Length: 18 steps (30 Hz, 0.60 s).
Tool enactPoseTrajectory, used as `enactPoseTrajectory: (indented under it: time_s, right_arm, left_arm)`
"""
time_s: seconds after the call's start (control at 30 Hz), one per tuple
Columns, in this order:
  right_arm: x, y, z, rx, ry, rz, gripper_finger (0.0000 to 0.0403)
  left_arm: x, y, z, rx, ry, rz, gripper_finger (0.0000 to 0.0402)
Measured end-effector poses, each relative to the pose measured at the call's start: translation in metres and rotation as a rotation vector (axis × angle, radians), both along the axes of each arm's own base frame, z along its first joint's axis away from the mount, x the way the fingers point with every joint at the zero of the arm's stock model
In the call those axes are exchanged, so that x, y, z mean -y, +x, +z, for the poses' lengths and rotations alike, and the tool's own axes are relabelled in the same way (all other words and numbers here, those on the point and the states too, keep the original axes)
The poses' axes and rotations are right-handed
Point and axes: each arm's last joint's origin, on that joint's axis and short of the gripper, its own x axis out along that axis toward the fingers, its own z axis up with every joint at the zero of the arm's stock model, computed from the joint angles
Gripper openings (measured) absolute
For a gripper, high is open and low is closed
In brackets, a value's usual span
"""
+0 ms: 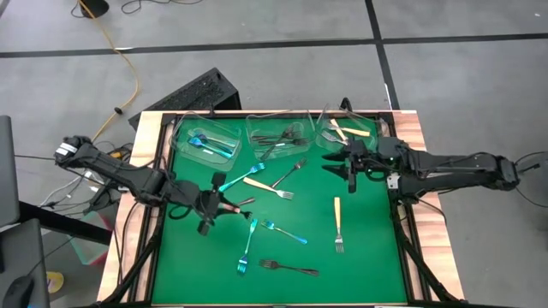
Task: Sort silverware by color (type)
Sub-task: Put the yellow fork into the right transparent bin
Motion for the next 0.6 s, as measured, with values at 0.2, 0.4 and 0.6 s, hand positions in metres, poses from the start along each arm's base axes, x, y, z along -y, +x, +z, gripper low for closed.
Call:
enactPoseTrajectory:
  time_s: [0.2, 0.4, 0.6]
  right_arm:
    - [0.002, 0.018, -0.005, 0.011, -0.024, 0.003, 0.0179]
    - [0.005, 0.039, -0.013, 0.051, -0.029, 0.004, 0.0179]
    - [0.008, 0.061, -0.019, 0.137, -0.052, 0.005, 0.0179]
  left_arm:
    - [-0.017, 0.007, 0.005, 0.042, -0.048, 0.002, 0.0024]
    - [-0.031, 0.012, 0.009, 0.104, -0.086, -0.040, 0.0024]
    - [-0.044, 0.016, 0.014, 0.164, -0.120, -0.048, 0.0024]
